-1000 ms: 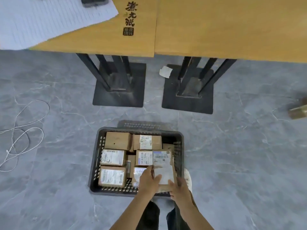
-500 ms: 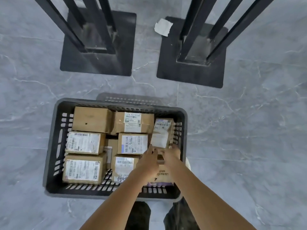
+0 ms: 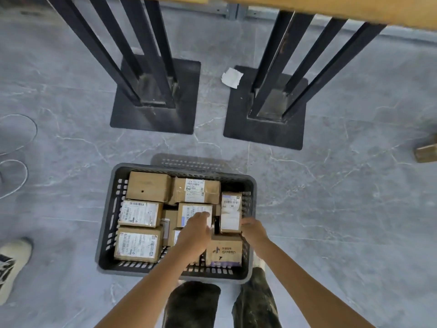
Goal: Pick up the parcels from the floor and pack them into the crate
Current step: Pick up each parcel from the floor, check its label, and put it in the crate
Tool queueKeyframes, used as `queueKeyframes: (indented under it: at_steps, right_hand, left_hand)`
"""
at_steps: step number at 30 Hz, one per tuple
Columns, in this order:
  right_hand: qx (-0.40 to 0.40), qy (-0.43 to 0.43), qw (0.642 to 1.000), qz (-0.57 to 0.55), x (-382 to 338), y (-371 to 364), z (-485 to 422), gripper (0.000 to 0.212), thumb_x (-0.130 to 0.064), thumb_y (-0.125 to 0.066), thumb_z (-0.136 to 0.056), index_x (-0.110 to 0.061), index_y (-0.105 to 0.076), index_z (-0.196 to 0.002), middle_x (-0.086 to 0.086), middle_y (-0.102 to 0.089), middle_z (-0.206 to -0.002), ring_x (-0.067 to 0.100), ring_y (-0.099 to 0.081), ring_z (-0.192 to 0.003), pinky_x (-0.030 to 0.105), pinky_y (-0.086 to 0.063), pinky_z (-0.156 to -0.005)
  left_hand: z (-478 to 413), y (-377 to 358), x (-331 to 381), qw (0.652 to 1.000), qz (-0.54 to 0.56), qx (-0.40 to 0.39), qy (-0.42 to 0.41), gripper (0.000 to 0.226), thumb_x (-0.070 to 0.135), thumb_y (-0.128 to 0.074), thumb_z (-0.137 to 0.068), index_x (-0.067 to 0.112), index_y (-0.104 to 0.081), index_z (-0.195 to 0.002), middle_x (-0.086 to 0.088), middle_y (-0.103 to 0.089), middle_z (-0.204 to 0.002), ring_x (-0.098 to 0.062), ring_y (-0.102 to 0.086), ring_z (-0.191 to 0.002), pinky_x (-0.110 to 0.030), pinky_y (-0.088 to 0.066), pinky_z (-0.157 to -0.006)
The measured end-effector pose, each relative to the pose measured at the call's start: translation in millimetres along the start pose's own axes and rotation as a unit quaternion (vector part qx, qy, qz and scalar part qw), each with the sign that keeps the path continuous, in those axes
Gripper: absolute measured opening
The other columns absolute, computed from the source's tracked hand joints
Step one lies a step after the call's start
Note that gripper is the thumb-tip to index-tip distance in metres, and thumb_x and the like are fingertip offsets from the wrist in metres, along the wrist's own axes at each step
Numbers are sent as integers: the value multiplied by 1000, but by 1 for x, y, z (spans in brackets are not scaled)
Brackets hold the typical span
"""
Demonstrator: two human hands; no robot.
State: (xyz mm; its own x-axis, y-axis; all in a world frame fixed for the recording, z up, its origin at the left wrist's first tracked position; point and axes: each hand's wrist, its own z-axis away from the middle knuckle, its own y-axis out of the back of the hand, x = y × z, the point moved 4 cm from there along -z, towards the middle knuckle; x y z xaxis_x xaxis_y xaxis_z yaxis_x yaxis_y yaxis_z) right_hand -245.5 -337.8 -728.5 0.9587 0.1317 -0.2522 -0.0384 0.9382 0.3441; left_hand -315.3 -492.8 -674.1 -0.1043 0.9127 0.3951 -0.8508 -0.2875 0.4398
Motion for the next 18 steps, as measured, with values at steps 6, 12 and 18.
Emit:
queueKeyframes:
  at_steps: [6, 12, 18]
  right_hand:
    - [-16, 101, 990, -97, -97, 60, 129, 23, -4, -44, -90, -20, -61, -91, 7, -61, -87, 21, -58, -81, 28, -45, -70]
    - [9, 330, 938, -107, -204, 149, 314, 19, -2, -43, -96, -4, -61, -103, 17, -62, -85, 10, -58, -72, 14, -44, -66]
    - [85, 453, 883, -89, -245, 243, 500, 26, -6, -42, -95, -7, -62, -112, 12, -69, -101, 16, -60, -91, 21, -45, -78]
  left_hand:
    - [120, 100, 75, 985, 39, 143, -84, 41, 12, -37, -99, 19, -39, -139, -2, -49, -137, -9, -58, -100, -17, -43, -77]
    - [249, 204, 185, 936, 52, 274, -215, 39, 13, -40, -98, 20, -43, -136, 3, -53, -133, -11, -51, -118, -15, -36, -89]
    - [383, 285, 287, 861, 47, 371, -346, 37, 18, -42, -98, 23, -44, -134, 6, -50, -134, -11, -43, -126, -23, -35, -98]
